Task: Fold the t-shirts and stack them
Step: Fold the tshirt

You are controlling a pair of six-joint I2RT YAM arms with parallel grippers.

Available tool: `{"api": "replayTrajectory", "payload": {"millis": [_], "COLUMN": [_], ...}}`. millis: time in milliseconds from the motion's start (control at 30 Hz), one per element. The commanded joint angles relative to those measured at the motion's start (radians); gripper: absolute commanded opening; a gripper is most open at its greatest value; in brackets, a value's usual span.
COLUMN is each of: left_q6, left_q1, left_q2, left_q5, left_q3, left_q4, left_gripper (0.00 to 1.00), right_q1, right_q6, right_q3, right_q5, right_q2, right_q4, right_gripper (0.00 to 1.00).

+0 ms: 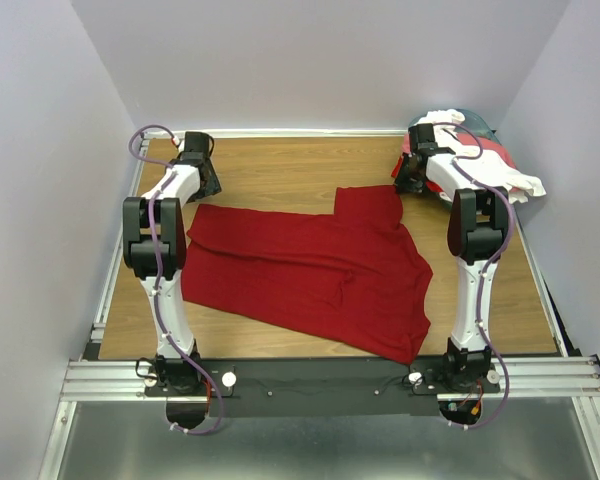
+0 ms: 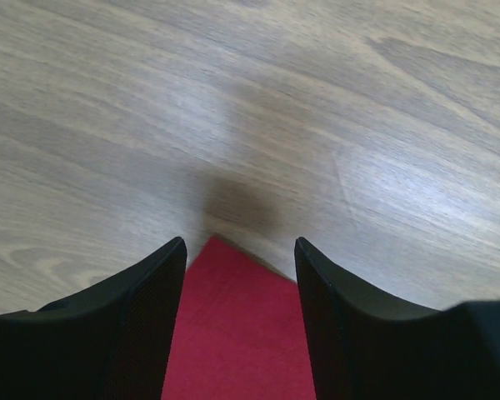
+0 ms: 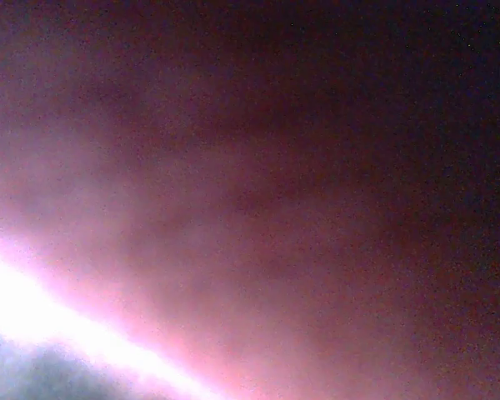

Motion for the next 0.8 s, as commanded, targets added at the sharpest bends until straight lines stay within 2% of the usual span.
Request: {"api": "replayTrajectory", "payload": {"millis": [0,233,767], "left_q6": [0.0,-0.003,0.003], "left_q1": [0.005,0.005,0.007], "left_q2": [-0.005,-0.005,0.026], "left_q5": [-0.051,-0.049,-0.043], "left_q3": [-0.013,-0.04,-0.054], "left_q4": [-0.016,-0.023,-0.029], "left_gripper": [0.62,0.5,0.48], "right_q1": [-0.002,0.0,-0.002], "right_q6": [-0.004,-0.001,0.002], "right_q3": [-0.036,-0.032,-0.036], "right_q5": [0.022,0.014,0.008], "right_q2": [0.001,-0.003,-0.018], "right_q4": [-0.026,-0.026,-0.026], "right_gripper": [0.0,0.01,0.01]}}
